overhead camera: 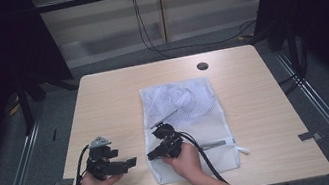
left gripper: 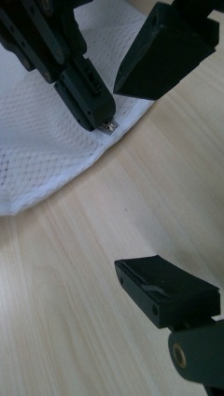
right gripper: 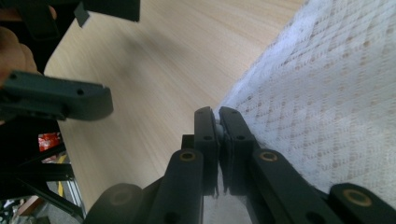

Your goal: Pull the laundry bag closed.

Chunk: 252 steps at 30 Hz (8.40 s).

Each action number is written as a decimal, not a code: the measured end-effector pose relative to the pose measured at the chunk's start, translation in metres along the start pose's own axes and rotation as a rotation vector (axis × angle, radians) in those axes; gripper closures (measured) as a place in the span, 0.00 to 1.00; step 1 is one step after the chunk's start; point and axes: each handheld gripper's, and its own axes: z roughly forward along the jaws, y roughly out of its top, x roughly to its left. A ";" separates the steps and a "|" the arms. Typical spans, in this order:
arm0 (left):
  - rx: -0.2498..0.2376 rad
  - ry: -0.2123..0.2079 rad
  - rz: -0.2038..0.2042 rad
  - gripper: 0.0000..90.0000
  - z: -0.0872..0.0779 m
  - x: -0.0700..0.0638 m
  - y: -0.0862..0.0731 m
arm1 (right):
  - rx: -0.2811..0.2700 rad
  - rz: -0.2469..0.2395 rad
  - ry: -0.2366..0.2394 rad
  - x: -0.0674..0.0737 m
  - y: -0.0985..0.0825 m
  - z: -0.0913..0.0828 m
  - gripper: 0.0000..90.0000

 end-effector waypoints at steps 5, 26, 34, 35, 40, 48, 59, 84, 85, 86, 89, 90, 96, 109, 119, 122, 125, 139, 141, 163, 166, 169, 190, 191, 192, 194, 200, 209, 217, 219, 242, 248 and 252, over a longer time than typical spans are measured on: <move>0.002 -0.039 0.000 0.15 0.006 -0.007 0.002 | -0.025 -0.001 0.020 0.001 0.000 -0.009 0.96; 0.041 -0.141 -0.014 0.28 0.035 -0.024 0.006 | -0.073 0.007 0.040 0.001 0.000 -0.027 0.96; 0.034 -0.173 -0.021 0.42 0.041 -0.027 0.007 | -0.086 -0.004 0.045 0.001 0.000 -0.028 0.96; 0.034 -0.173 -0.021 0.43 0.041 -0.027 0.007 | -0.086 -0.004 0.045 0.001 0.000 -0.028 0.96; 0.032 -0.186 -0.035 0.53 0.045 -0.029 0.007 | -0.086 -0.009 0.043 0.003 0.001 -0.030 0.96; 0.024 -0.189 -0.044 0.70 0.046 -0.031 0.008 | -0.092 -0.009 0.053 0.003 0.001 -0.030 0.96; 0.025 -0.199 -0.079 0.97 0.043 -0.031 0.008 | -0.092 -0.011 0.038 0.002 0.001 -0.033 0.97; 0.014 -0.198 -0.099 0.98 0.040 -0.032 0.008 | -0.093 0.008 0.024 -0.011 -0.008 -0.047 0.97; 0.012 -0.201 -0.098 0.98 0.039 -0.031 0.008 | -0.091 0.009 0.015 -0.012 -0.009 -0.048 0.97; 0.011 -0.200 -0.099 0.98 0.039 -0.031 0.008 | -0.090 0.011 0.014 -0.014 -0.009 -0.049 0.97; 0.010 -0.205 -0.096 0.98 0.039 -0.031 0.008 | -0.091 0.020 0.012 -0.018 -0.011 -0.052 0.97; 0.009 -0.206 -0.097 0.98 0.039 -0.032 0.008 | -0.088 0.024 0.010 -0.018 -0.012 -0.054 0.97; 0.010 -0.203 -0.097 0.98 0.040 -0.033 0.009 | -0.087 0.015 0.009 -0.020 -0.014 -0.056 0.97; 0.012 -0.192 -0.097 0.98 0.039 -0.033 0.009 | -0.082 0.013 -0.016 -0.025 -0.016 -0.061 0.97; 0.010 -0.201 -0.105 0.98 0.038 -0.033 0.009 | -0.091 0.031 -0.015 -0.033 -0.020 -0.070 0.97; 0.011 -0.195 -0.103 0.98 0.039 -0.033 0.009 | -0.092 0.033 -0.021 -0.034 -0.021 -0.071 0.97; 0.014 -0.195 -0.097 0.98 0.038 -0.031 0.009 | -0.094 0.044 -0.026 -0.037 -0.023 -0.074 0.97; 0.018 -0.206 -0.104 0.98 0.039 -0.032 0.009 | -0.109 0.054 -0.023 -0.046 -0.030 -0.082 0.97; 0.018 -0.211 -0.108 0.98 0.039 -0.033 0.009 | -0.112 0.052 -0.021 -0.046 -0.030 -0.082 0.97; 0.020 -0.206 -0.100 0.98 0.038 -0.033 0.009 | -0.112 0.064 -0.033 -0.052 -0.033 -0.088 0.97; 0.018 -0.212 -0.109 0.98 0.039 -0.033 0.009 | -0.115 0.066 -0.028 -0.053 -0.034 -0.088 0.97; 0.019 -0.211 -0.106 0.98 0.039 -0.033 0.009 | -0.113 0.071 -0.029 -0.053 -0.034 -0.089 0.97; 0.025 -0.211 -0.102 0.98 0.038 -0.033 0.008 | -0.126 0.090 -0.038 -0.063 -0.041 -0.098 0.97; 0.025 -0.211 -0.105 0.98 0.039 -0.033 0.008 | -0.127 0.088 -0.040 -0.063 -0.041 -0.099 0.97; 0.024 -0.211 -0.102 0.98 0.039 -0.033 0.008 | -0.125 0.092 -0.035 -0.064 -0.042 -0.099 0.97; 0.026 -0.211 -0.104 0.98 0.039 -0.033 0.008 | -0.123 0.088 -0.042 -0.064 -0.042 -0.100 0.97; 0.023 -0.215 -0.113 0.98 0.038 -0.032 0.008 | -0.129 0.094 -0.047 -0.067 -0.044 -0.103 0.97; 0.023 -0.215 -0.113 0.98 0.039 -0.033 0.008 | -0.131 0.099 -0.040 -0.070 -0.046 -0.107 0.97; 0.022 -0.211 -0.116 0.98 0.038 -0.031 0.007 | -0.136 0.102 -0.050 -0.074 -0.048 -0.112 0.97; 0.022 -0.213 -0.120 0.98 0.038 -0.032 0.008 | -0.136 0.105 -0.052 -0.075 -0.049 -0.113 0.97; 0.026 -0.216 -0.125 0.98 0.040 -0.033 0.008 | -0.137 0.108 -0.057 -0.080 -0.054 -0.119 0.97; 0.021 -0.217 -0.129 0.98 0.040 -0.033 0.008 | -0.135 0.110 -0.056 -0.080 -0.054 -0.119 0.97; 0.024 -0.221 -0.131 0.98 0.040 -0.033 0.008 | -0.133 0.110 -0.055 -0.080 -0.054 -0.120 0.97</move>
